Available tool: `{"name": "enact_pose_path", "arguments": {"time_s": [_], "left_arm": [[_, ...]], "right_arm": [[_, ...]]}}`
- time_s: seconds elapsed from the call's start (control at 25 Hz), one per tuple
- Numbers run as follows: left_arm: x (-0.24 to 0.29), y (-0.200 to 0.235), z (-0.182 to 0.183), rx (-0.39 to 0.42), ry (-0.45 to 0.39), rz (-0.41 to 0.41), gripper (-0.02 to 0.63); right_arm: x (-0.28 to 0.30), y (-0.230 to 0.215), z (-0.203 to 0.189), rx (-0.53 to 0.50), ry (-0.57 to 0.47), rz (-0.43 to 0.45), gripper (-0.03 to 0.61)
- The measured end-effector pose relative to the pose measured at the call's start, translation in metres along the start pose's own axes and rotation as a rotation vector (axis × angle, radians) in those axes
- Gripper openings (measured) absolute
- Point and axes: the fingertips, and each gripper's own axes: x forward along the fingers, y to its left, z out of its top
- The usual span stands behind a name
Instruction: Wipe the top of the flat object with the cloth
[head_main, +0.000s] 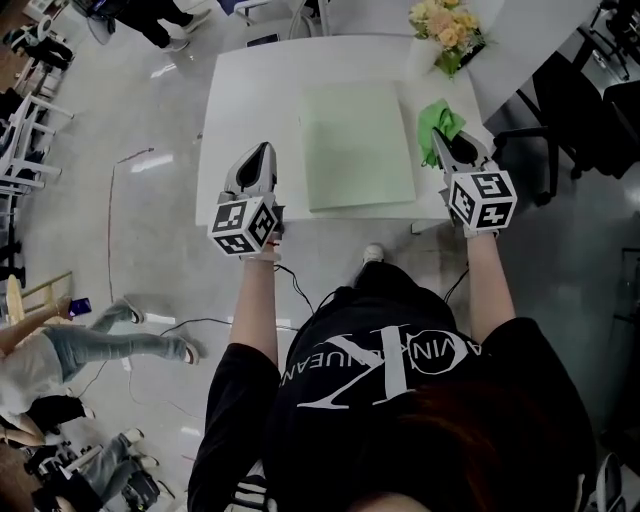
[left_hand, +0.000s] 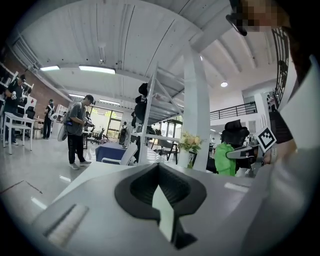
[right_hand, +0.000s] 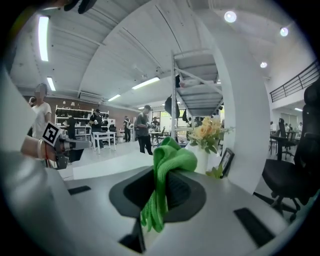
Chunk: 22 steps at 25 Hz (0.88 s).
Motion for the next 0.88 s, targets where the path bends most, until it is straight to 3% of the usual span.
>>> {"name": "enact_pose_path", "arguments": {"time_s": [0.4,0.88], "left_arm": [[-0.003,0.011,0.034,0.035,-0.073,0.023,0.011],[-0.01,0.019,0.061,0.083,-0.145,0.058,0.011]], "right_arm": [[0.004,0.011,0.033,-0.04,-0.085,0.008,0.051],[0.0,0.011,0.045,-0.054,-0.125,0.0,0.05]]}}
